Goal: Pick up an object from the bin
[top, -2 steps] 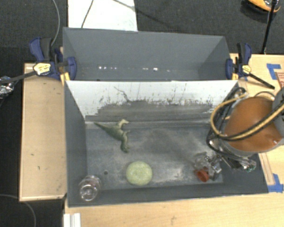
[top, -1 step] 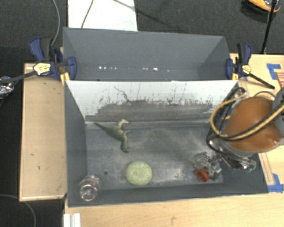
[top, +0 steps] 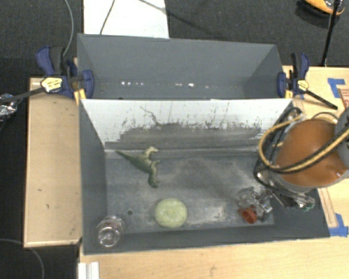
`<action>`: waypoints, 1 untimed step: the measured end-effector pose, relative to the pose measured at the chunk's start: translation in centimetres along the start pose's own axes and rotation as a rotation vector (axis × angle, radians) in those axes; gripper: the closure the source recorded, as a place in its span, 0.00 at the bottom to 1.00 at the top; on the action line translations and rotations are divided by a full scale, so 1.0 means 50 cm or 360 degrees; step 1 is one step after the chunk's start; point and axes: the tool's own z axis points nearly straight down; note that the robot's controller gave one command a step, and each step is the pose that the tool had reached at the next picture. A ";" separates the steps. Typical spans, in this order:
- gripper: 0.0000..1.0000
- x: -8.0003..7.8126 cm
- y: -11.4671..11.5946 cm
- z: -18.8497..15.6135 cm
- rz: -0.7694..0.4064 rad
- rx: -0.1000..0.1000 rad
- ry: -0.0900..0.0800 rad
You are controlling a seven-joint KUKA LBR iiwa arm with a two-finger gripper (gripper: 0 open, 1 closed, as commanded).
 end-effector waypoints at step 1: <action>1.00 0.000 0.001 -0.156 -0.0065 0.0001 -0.0003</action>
Offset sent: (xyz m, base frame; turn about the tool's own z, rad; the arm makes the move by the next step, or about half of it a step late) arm 0.0000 0.0000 0.0000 0.0000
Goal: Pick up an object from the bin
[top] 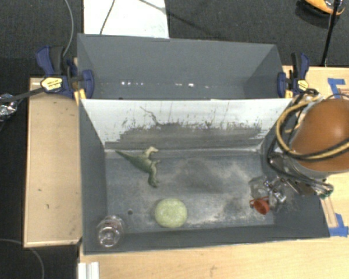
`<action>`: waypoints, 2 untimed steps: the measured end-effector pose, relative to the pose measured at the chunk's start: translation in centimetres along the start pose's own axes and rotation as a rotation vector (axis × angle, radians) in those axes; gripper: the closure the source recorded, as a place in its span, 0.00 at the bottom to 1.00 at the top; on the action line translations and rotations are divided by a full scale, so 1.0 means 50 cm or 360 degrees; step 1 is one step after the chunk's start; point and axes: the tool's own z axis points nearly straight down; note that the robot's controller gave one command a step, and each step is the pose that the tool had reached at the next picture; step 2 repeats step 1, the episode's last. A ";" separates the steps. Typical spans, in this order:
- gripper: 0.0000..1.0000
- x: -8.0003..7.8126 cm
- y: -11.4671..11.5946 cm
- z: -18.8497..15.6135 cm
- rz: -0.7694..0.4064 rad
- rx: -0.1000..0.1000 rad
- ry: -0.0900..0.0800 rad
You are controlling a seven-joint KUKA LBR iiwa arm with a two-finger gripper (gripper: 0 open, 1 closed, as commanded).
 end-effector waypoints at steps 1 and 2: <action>1.00 0.000 0.000 0.000 0.0000 0.0000 0.0000; 1.00 0.000 0.000 0.000 0.0000 0.0000 0.0000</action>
Offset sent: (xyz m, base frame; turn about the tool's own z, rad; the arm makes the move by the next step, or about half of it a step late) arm 0.0274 0.0017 -0.0032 -0.1754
